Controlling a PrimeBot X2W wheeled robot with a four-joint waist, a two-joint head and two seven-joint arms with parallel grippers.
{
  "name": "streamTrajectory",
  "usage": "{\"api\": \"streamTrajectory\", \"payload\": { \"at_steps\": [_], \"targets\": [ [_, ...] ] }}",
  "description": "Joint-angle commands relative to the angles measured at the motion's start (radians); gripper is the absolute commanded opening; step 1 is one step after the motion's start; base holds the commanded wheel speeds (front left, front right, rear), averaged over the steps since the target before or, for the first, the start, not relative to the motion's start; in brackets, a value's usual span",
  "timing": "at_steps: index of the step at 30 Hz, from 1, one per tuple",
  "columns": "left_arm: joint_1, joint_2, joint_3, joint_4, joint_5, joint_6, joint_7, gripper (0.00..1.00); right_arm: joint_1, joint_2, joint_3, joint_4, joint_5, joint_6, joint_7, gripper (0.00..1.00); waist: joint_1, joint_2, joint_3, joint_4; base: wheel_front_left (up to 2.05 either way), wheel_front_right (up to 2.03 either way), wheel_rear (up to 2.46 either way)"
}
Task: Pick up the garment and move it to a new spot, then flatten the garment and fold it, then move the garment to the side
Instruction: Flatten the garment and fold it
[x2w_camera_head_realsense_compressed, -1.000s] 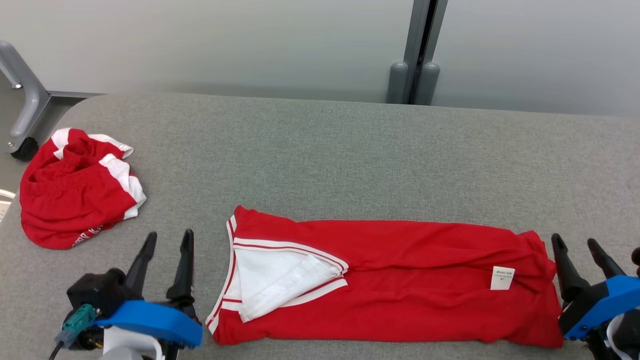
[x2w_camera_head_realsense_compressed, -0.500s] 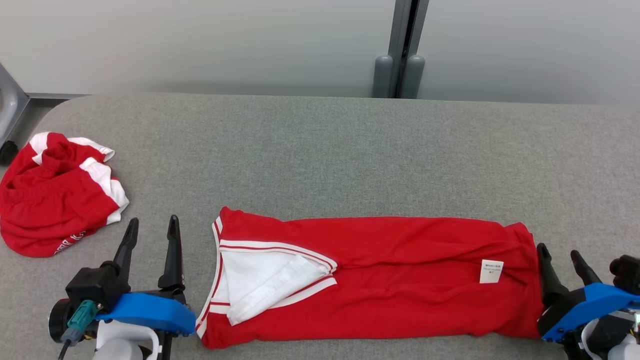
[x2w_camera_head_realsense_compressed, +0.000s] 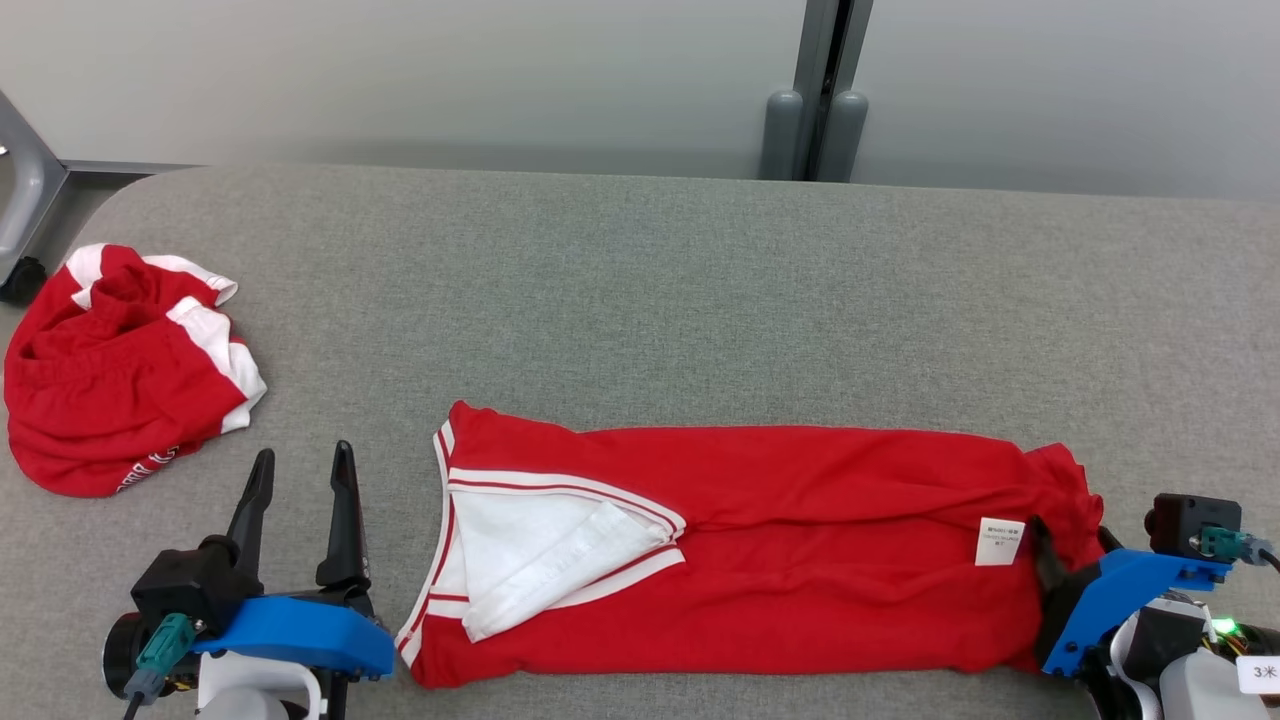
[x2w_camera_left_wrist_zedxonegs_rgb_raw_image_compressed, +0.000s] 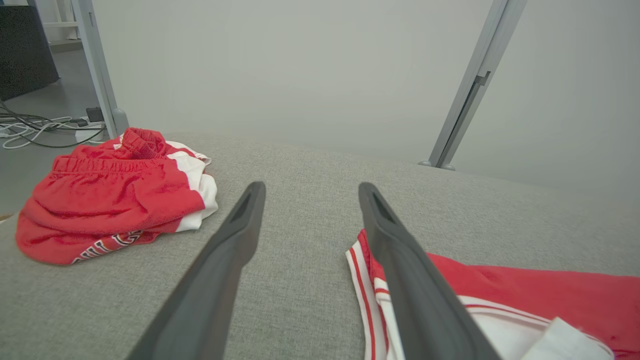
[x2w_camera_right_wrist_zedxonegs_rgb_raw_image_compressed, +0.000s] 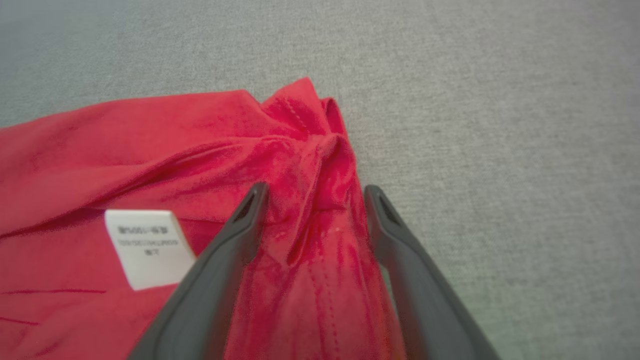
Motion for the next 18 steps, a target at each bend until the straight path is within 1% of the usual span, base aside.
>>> {"api": "streamTrajectory", "payload": {
  "at_steps": [1, 8, 9, 10, 11, 12, 16, 18],
  "targets": [
    [-0.004, -0.008, 0.009, 0.006, 0.01, -0.013, -0.004, 1.0, -0.019, -0.002, -0.006, 0.024, -0.013, 0.001, 0.008, 1.0, -0.0001, -0.0002, -0.001, 0.004, 0.0, 0.0, 0.0],
    [-0.011, -0.028, 0.03, 0.029, 0.033, -0.042, -0.004, 1.0, -0.042, 0.002, 0.022, 0.117, -0.036, 0.001, 0.05, 1.0, -0.0001, -0.0002, -0.001, 0.013, 0.0, 0.0, 0.0],
    [-0.011, -0.03, 0.033, 0.032, 0.037, -0.046, -0.004, 1.0, -0.043, 0.003, 0.028, 0.125, -0.037, 0.002, 0.052, 0.94, -0.0001, -0.0002, -0.001, 0.014, 0.0, 0.0, 0.0],
    [-0.011, -0.032, 0.037, 0.035, 0.041, -0.048, -0.004, 1.0, -0.042, 0.005, 0.035, 0.133, -0.041, 0.002, 0.059, 0.36, -0.0001, -0.0002, -0.002, 0.015, 0.0, 0.0, 0.0],
    [-0.01, -0.035, 0.04, 0.036, 0.042, -0.052, -0.004, 1.0, -0.04, 0.007, 0.038, 0.139, -0.041, 0.002, 0.06, 0.14, -0.0001, -0.0002, -0.003, 0.016, 0.0, 0.0, 0.0],
    [-0.009, -0.037, 0.044, 0.037, 0.044, -0.055, -0.004, 1.0, -0.04, 0.006, 0.04, 0.144, -0.039, 0.002, 0.06, 0.0, -0.0001, -0.0002, -0.003, 0.016, 0.0, 0.0, 0.0],
    [-0.005, -0.044, 0.057, 0.04, 0.053, -0.06, -0.004, 1.0, -0.045, 0.003, 0.046, 0.142, -0.024, 0.0, 0.05, 0.0, -0.0001, -0.0002, -0.001, 0.012, 0.0, 0.0, 0.0],
    [-0.003, -0.045, 0.064, 0.04, 0.058, -0.062, -0.004, 1.0, -0.049, 0.002, 0.029, 0.12, -0.028, 0.0, 0.039, 0.0, -0.0001, -0.0002, -0.001, 0.008, 0.0, 0.0, 0.0]
  ]
}}
